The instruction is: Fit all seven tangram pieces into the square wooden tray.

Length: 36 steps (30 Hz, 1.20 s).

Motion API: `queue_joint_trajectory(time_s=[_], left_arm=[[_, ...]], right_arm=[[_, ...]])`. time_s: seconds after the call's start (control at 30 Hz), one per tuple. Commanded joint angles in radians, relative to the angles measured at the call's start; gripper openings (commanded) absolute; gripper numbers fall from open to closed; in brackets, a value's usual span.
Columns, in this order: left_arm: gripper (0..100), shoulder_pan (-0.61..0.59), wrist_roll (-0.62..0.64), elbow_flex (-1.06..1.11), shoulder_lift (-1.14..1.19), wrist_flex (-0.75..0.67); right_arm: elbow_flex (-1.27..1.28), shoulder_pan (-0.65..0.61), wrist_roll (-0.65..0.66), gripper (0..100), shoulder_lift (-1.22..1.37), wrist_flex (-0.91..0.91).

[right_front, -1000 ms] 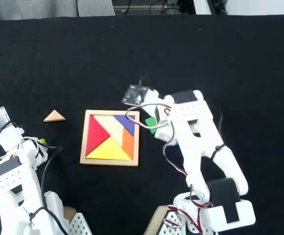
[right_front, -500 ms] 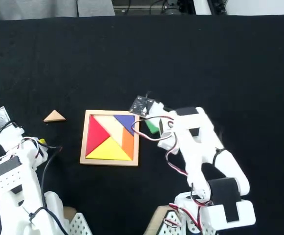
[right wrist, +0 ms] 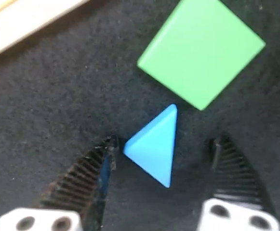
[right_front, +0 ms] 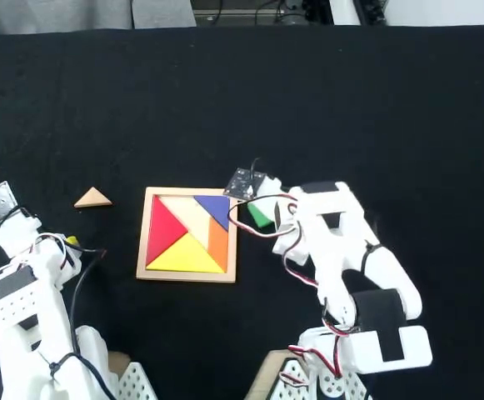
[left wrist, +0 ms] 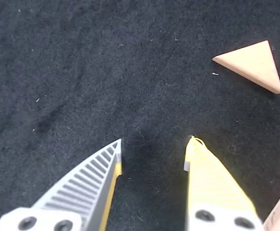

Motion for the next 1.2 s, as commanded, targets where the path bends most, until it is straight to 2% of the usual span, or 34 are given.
queue_joint_trajectory(time_s=[0.0,0.3,0.5,0.73,1.0,1.17], left_arm=[[22,0.008,-0.009,-0.010,-0.017,-0.020],[22,0.008,-0.009,-0.010,-0.017,-0.020],[22,0.008,-0.009,-0.010,-0.017,-0.020],[22,0.008,-0.009,-0.010,-0.017,-0.020],[22,0.010,-0.009,-0.010,-0.017,-0.020],[22,0.010,-0.009,-0.010,-0.017,-0.020]], right_arm=[[-0.033,0.008,0.014,16.2,0.013,0.018],[-0.033,0.008,0.014,14.4,0.015,0.018],[-0.036,0.008,0.011,1.8,0.013,0.017],[-0.047,0.009,0.011,5.4,0.001,0.020],[-0.334,0.006,0.012,5.4,-0.160,0.304],[-0.532,-0.075,0.015,5.4,-0.134,0.459]])
